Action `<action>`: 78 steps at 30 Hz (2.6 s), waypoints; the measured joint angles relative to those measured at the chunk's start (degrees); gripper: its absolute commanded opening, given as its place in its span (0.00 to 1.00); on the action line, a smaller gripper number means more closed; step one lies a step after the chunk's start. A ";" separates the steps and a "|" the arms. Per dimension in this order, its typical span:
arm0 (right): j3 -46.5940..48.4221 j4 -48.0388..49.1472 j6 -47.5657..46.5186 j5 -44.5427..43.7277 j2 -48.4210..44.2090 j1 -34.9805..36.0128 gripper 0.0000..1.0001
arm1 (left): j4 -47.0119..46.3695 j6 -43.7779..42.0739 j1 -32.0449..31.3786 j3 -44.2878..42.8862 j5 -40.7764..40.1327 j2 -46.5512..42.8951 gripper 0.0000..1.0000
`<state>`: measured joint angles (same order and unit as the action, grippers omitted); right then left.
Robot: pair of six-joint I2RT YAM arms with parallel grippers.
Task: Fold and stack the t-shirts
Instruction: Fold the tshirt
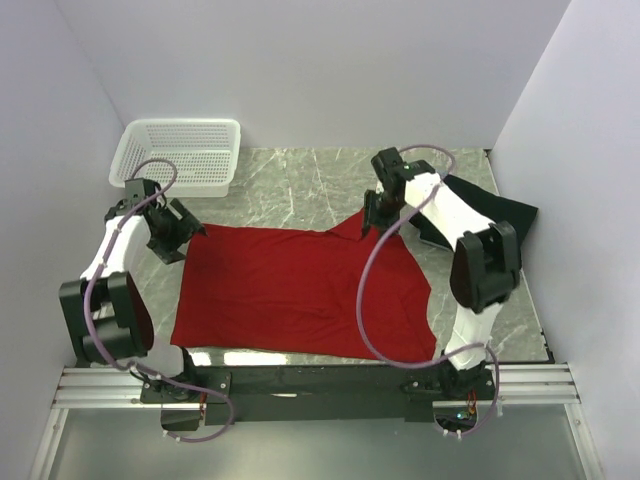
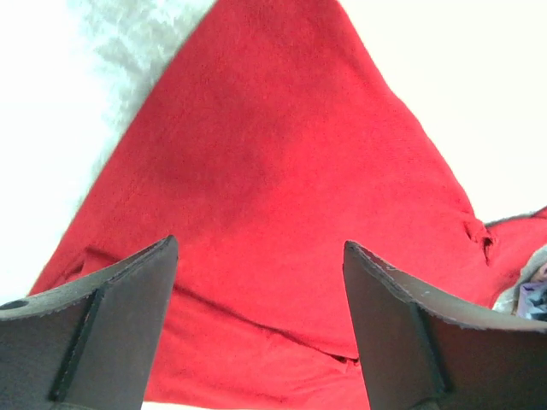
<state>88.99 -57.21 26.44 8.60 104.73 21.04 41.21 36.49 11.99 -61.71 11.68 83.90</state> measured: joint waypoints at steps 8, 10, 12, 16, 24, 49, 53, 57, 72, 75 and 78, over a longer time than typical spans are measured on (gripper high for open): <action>12.20 5.79 -0.28 -2.01 12.59 -6.03 0.50 | -1.70 -0.28 0.00 -2.62 0.11 4.98 0.80; 15.15 7.19 -0.15 -2.40 14.82 -7.19 0.50 | -2.12 -0.26 0.02 -3.19 0.15 5.84 0.79; 17.49 9.05 -0.13 -3.04 16.83 -8.15 0.49 | -2.58 -0.20 0.02 -3.61 0.24 6.75 0.79; 20.65 12.20 -0.37 -3.30 20.35 -8.55 0.48 | -3.08 -0.04 0.04 -4.37 0.26 8.31 0.78; 29.20 14.84 -1.03 -5.11 29.31 -8.55 0.47 | -3.28 0.15 0.04 -6.21 0.09 10.62 0.78; 33.46 15.74 -3.96 -7.26 35.60 -8.94 0.43 | -2.16 0.09 0.04 -6.78 -1.46 10.86 0.79; 33.07 16.31 -4.15 -7.28 35.60 -9.29 0.38 | -2.12 0.11 0.04 -6.78 -1.51 10.86 0.79; 32.81 16.55 -4.66 -7.26 35.60 -9.46 0.18 | -2.12 0.11 0.04 -6.78 -1.62 10.86 0.78; 24.41 15.17 -3.37 -4.90 29.83 -9.55 0.00 | -8.24 -0.96 0.04 -8.17 -6.82 15.10 0.42; 21.51 14.78 -3.34 -4.44 26.93 -9.57 0.00 | -10.78 -1.40 -0.07 -8.15 -7.50 16.55 0.41; 21.03 14.53 -3.34 -4.28 25.53 -9.57 0.00 | -14.53 -1.64 -0.55 -7.52 -8.39 16.94 0.41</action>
<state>110.02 -42.68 23.09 4.32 130.26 11.46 26.68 34.85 11.44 -69.23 3.29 100.84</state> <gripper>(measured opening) 0.010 0.414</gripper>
